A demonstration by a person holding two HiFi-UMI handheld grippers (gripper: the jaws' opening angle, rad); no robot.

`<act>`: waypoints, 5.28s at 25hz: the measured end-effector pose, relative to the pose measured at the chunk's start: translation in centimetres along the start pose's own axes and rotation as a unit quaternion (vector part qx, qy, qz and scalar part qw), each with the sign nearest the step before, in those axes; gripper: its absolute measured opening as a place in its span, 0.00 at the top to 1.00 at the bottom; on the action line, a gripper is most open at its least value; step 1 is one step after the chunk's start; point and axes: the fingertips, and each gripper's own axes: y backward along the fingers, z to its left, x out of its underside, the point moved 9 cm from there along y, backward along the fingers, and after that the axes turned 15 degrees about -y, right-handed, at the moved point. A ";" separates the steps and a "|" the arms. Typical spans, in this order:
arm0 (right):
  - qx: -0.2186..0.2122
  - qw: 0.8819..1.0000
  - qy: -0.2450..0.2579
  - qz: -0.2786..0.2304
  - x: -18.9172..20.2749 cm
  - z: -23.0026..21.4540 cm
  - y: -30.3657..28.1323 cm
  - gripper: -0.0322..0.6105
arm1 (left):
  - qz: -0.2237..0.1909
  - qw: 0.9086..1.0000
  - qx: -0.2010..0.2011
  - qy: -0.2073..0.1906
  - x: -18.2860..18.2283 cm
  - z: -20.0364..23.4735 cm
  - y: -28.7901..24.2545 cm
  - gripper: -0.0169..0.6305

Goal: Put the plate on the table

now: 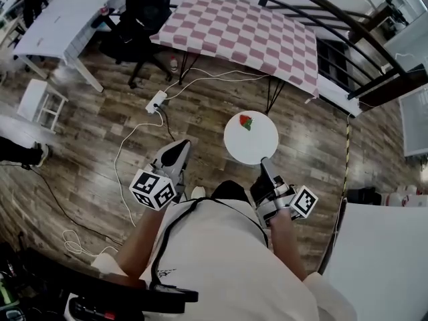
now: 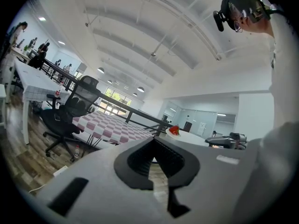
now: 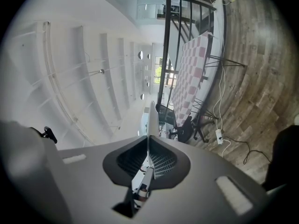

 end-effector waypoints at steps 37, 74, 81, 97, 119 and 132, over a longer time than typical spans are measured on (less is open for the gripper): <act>-0.004 0.999 -0.006 0.037 -13.2 0.7 -11.5 0.92 | 0.018 0.999 -0.027 -0.011 -2.8 5.2 -14.5 0.96; 0.017 0.996 -0.019 0.090 -34.4 1.4 -19.4 0.92 | 0.038 0.995 -0.087 -0.021 -5.3 4.5 -33.9 0.96; 0.015 0.996 -0.015 0.084 -35.6 1.3 -19.8 0.92 | 0.043 0.995 -0.093 -0.022 -5.1 5.3 -34.8 0.96; 0.014 0.999 -0.015 0.043 -37.7 0.7 -22.8 0.92 | 0.048 0.997 -0.054 -0.030 -6.0 10.0 -40.2 0.96; 0.017 1.000 -0.002 0.017 -35.7 2.1 -41.6 0.92 | 0.042 0.999 0.003 -0.017 -9.9 28.5 -47.1 0.96; 0.018 1.000 0.007 -0.003 -35.2 1.8 -51.3 0.92 | 0.046 0.998 0.036 -0.009 -11.2 38.0 -50.7 0.96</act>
